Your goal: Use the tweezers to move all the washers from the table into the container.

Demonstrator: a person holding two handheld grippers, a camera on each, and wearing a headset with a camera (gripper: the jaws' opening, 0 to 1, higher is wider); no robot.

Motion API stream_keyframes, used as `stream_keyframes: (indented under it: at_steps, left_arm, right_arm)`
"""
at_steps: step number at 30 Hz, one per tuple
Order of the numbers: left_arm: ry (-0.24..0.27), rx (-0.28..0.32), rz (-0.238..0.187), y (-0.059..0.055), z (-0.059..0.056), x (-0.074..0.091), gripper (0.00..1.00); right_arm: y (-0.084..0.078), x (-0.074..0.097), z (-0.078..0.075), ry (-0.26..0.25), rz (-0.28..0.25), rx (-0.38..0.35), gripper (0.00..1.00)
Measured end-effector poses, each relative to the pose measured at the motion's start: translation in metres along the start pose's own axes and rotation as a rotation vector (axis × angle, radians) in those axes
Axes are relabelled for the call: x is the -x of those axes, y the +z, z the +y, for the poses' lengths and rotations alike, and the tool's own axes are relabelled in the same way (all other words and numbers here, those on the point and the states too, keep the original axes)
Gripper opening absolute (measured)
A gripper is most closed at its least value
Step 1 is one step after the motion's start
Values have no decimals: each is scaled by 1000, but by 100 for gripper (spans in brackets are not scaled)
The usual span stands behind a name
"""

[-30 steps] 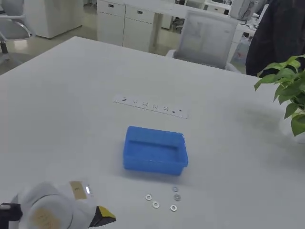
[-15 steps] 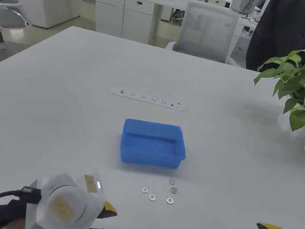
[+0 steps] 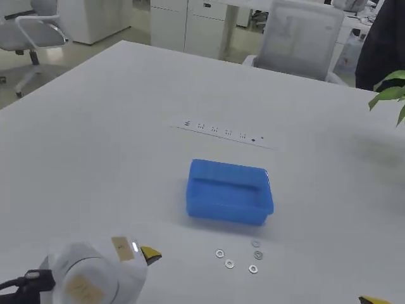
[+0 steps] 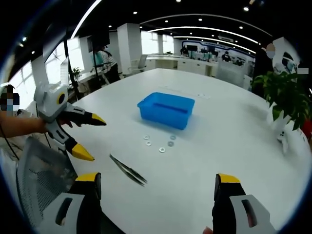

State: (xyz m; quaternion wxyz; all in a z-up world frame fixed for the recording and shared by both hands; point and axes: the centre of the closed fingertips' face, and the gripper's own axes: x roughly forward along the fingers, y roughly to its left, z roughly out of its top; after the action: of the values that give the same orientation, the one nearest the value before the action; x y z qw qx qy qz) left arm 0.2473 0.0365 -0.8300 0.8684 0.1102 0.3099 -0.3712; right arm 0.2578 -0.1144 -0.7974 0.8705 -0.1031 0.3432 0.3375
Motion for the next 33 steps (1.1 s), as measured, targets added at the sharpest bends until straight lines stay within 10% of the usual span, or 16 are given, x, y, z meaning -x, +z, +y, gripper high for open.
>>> stream_keyframes:
  at_steps: [15,29,33]
  left_arm:
    - [-158,-106,156,-32,-10,-36,22]
    - [-221,-188,135,-27,-12,-41,0]
    - [-231,-201,130,-24,-17,-35,0]
  right_arm:
    - [-5,1,-2,25,45,-1,94]
    - [18,-6,7,41,7,66,91]
    - [16,-14,28,125,35,139,84]
